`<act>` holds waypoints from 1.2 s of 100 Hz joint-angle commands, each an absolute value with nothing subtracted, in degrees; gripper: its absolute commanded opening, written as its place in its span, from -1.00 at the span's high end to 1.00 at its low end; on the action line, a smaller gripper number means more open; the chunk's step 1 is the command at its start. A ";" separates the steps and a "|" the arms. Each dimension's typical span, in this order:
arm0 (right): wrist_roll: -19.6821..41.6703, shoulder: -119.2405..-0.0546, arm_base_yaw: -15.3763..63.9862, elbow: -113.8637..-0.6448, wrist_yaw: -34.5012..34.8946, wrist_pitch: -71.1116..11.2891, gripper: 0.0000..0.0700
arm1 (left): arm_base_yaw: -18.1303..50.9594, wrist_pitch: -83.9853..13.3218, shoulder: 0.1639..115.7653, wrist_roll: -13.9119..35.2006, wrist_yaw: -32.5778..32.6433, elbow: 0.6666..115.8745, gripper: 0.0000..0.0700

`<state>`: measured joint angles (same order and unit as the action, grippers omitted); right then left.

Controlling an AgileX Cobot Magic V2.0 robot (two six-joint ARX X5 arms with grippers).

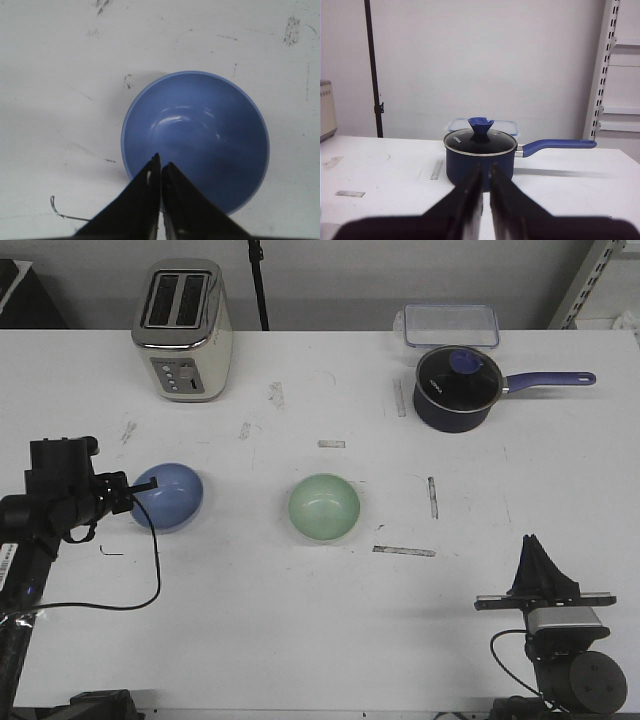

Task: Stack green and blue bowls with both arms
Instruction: 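Lift the blue bowl with the left gripper toward the green bowl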

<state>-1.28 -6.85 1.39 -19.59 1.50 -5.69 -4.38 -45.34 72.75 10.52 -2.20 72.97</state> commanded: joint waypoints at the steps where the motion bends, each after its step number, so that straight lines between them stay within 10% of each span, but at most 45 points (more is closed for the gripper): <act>1: -1.34 -6.72 1.28 -19.92 1.48 -5.15 0.96 | -6.46 -46.89 74.32 13.26 -7.07 75.18 0.99; 33: -1.34 -6.72 1.28 -19.92 1.50 -5.15 0.96 | -16.91 -48.42 78.81 11.35 -16.25 75.35 0.96; 67: -1.34 -6.72 1.28 -19.92 1.48 -5.15 0.96 | -17.12 -49.45 86.67 9.10 -18.06 75.35 -0.21; 120: -1.34 -6.72 1.28 -19.92 1.50 -5.13 0.96 | -13.21 -43.53 96.09 9.08 -13.72 75.35 0.22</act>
